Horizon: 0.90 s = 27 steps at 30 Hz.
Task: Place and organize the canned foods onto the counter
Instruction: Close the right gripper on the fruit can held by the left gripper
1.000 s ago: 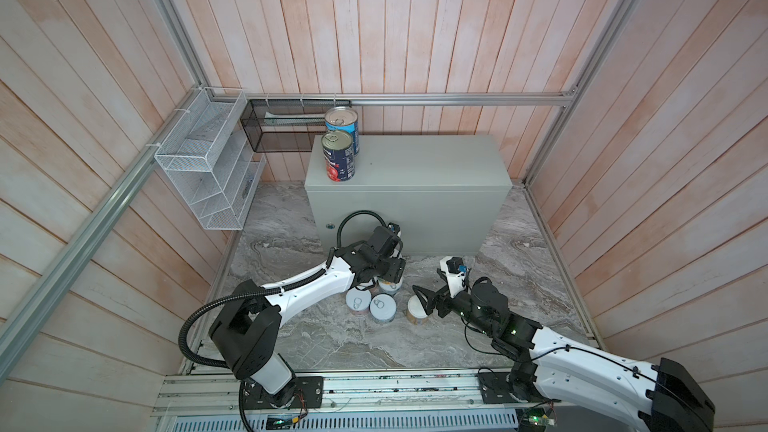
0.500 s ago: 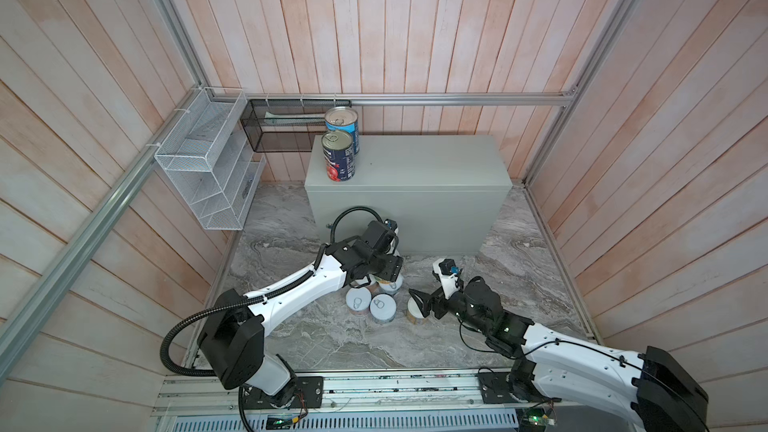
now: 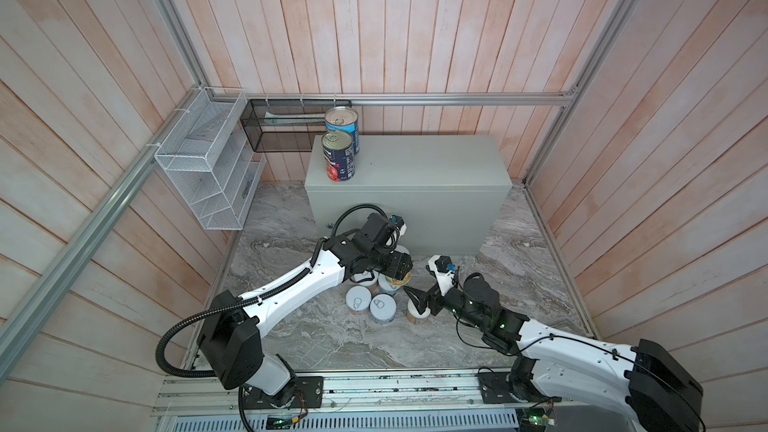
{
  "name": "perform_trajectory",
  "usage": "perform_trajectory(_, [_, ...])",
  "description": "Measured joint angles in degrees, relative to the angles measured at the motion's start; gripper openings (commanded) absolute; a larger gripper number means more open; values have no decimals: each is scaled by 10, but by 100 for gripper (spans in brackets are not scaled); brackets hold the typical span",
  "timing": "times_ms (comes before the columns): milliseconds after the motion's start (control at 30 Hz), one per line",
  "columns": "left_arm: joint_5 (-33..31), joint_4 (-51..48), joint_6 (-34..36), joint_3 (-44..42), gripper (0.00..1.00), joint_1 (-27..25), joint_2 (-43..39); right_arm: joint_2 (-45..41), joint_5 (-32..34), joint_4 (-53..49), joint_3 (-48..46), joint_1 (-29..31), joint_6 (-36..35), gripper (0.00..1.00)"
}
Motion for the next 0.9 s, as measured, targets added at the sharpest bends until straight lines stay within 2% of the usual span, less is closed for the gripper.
perform_trajectory(433, [89,5,-32,4,42,0,-1,18,-3,72,0,0,-18,97])
perform_trajectory(900, [120,21,-46,4,42,0,-24,63,-7,110,11,0,-30,96])
